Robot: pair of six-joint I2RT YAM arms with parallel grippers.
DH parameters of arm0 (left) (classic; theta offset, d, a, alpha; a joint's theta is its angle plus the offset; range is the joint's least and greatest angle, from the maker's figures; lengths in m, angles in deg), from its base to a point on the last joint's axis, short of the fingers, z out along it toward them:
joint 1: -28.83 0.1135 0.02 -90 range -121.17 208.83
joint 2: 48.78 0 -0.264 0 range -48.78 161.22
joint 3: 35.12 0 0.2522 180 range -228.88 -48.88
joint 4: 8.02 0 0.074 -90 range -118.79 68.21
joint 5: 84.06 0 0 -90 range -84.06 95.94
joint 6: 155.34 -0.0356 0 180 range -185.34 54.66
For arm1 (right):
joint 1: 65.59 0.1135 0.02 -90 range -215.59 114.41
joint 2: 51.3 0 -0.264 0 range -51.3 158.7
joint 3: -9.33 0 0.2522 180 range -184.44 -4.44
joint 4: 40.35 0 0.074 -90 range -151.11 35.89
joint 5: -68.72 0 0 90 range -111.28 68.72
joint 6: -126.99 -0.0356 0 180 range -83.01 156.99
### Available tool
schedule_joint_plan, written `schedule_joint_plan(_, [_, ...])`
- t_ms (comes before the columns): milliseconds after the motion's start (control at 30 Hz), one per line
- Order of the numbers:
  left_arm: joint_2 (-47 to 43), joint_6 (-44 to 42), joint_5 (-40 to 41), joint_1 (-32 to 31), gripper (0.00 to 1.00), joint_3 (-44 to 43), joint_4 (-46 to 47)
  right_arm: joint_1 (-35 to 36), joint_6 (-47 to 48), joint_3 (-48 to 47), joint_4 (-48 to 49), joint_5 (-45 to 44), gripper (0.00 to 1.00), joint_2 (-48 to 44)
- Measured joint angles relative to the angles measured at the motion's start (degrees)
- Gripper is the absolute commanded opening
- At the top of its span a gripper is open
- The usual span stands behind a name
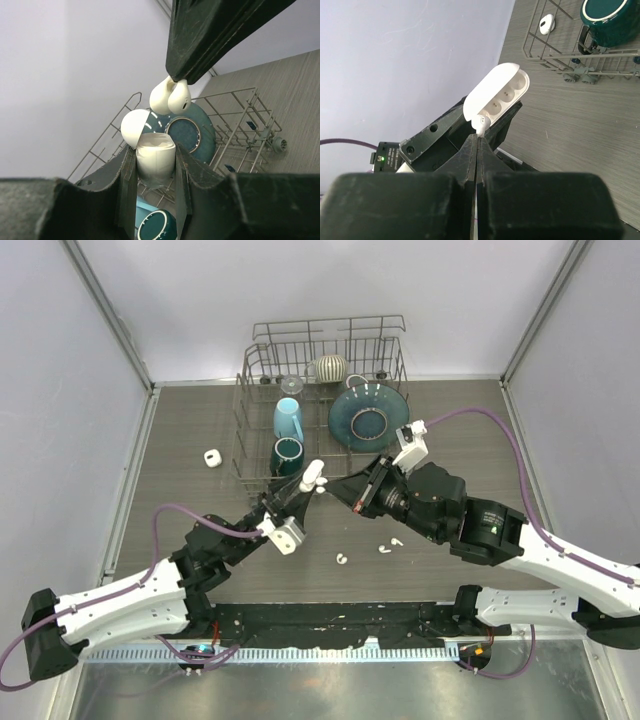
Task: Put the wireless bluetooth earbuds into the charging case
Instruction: Place the earbud in the charging case.
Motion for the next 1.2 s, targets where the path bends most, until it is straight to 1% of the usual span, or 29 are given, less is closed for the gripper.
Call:
schedule_joint_plan(500, [0.4, -2.3, 2.3, -1.8, 0.00, 0.0, 2.4, -0.8, -4.9, 0.0, -0.3, -0.9, 0.01, 1.7])
schedule_joint_plan(1000, [0.6, -2.4, 2.2, -3.2, 0.00, 0.0, 2.5, -0.9, -6.7, 0.1, 0.0, -0.8, 0.01, 1.9])
schedule_joint_plan(1200, [1.3, -4.1, 3.0, -4.2, 0.00, 0.0, 2.3, -2.0, -8.4, 0.1, 0.2, -0.5, 0.01, 2.1])
